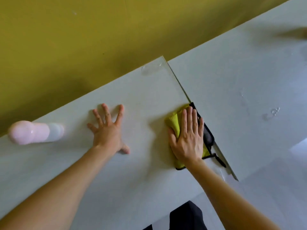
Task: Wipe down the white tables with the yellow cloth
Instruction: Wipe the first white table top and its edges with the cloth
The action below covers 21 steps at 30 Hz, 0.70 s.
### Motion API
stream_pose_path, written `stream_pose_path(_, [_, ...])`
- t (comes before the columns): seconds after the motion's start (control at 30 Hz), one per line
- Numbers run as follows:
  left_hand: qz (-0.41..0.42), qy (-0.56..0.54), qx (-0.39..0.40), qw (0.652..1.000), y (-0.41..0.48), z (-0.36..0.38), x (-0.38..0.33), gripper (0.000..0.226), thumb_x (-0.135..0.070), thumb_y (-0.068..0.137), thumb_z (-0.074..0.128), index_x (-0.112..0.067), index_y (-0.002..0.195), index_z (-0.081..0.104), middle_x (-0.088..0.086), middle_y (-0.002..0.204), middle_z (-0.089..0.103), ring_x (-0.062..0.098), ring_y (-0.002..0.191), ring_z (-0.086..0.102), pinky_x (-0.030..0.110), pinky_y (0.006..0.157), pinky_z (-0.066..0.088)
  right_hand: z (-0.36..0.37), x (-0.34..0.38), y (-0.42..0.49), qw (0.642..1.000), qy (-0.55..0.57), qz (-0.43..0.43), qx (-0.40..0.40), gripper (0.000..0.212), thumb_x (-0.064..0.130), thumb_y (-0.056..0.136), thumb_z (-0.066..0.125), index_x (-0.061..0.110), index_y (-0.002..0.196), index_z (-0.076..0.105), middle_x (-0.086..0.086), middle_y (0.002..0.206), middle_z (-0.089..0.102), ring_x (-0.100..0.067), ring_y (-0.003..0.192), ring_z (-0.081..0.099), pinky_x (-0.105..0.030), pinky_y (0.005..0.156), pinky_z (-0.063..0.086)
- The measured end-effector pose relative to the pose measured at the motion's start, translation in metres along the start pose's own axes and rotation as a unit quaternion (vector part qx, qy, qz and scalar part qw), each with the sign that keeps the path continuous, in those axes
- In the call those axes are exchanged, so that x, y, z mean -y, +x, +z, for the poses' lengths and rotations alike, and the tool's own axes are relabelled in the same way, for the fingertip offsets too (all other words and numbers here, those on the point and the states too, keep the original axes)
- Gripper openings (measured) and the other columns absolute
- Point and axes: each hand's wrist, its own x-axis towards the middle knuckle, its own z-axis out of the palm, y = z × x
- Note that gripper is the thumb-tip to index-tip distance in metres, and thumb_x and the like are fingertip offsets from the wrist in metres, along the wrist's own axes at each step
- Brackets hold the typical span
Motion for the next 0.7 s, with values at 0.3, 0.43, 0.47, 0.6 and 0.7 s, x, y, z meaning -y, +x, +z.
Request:
stream_pose_path(0.3, [0.006, 0.007, 0.005, 1.0, -0.001, 0.001, -0.001, 0.185, -0.075, 0.042, 0.101, -0.039, 0.164, -0.033, 0.026, 0.173, -0.031, 0.059, 0.161, -0.017, 0.081, 0.121, 0.023, -0.003, 0.072, 0.12, 1.0, 0.024, 0.001, -0.007, 0.089, 0.065, 0.106, 0.023, 0.012, 0.175, 0.004, -0.012, 0.183, -0.004, -0.027, 0.169, -0.008, -0.054, 0.136, -0.002])
stream_pose_path(0.43, [0.014, 0.001, -0.009, 1.0, 0.004, -0.001, -0.002, 0.184, -0.074, 0.039, 0.102, -0.041, 0.165, -0.028, 0.024, 0.175, -0.028, 0.058, 0.162, -0.014, 0.083, 0.119, 0.028, -0.002, -0.017, -0.009, 1.0, 0.017, 0.02, -0.014, 0.089, 0.063, 0.107, 0.037, 0.017, 0.175, 0.003, -0.006, 0.183, -0.007, -0.021, 0.169, -0.01, -0.053, 0.137, 0.003])
stream_pose_path(0.47, [0.013, 0.001, -0.01, 1.0, 0.005, 0.0, 0.0, 0.185, -0.073, 0.038, 0.103, -0.041, 0.164, -0.028, 0.024, 0.175, -0.028, 0.058, 0.162, -0.014, 0.084, 0.118, 0.028, 0.001, -0.034, -0.044, 1.0, 0.006, 0.031, 0.0, 0.089, 0.063, 0.107, 0.038, 0.018, 0.175, 0.001, -0.005, 0.183, -0.008, -0.021, 0.169, -0.011, -0.055, 0.137, 0.005])
stream_pose_path(0.6, [0.01, -0.001, -0.015, 1.0, 0.006, 0.005, 0.005, 0.183, -0.071, 0.04, 0.103, -0.041, 0.165, -0.027, 0.025, 0.175, -0.026, 0.059, 0.162, -0.013, 0.085, 0.117, 0.026, 0.014, -0.029, -0.078, 0.992, 0.005, 0.129, 0.009, 0.092, 0.064, 0.105, 0.03, 0.014, 0.175, -0.004, -0.009, 0.182, -0.013, -0.025, 0.168, -0.016, -0.058, 0.136, 0.004])
stream_pose_path(0.7, [0.008, -0.002, -0.025, 1.0, 0.009, 0.005, 0.003, 0.184, -0.072, 0.037, 0.104, -0.042, 0.166, -0.024, 0.024, 0.177, -0.022, 0.059, 0.162, -0.01, 0.084, 0.117, 0.029, 0.023, 0.044, -0.036, 0.985, -0.001, 0.17, 0.0, 0.095, 0.064, 0.104, 0.026, 0.007, 0.173, -0.006, -0.018, 0.18, -0.015, -0.033, 0.167, -0.018, -0.062, 0.134, -0.004])
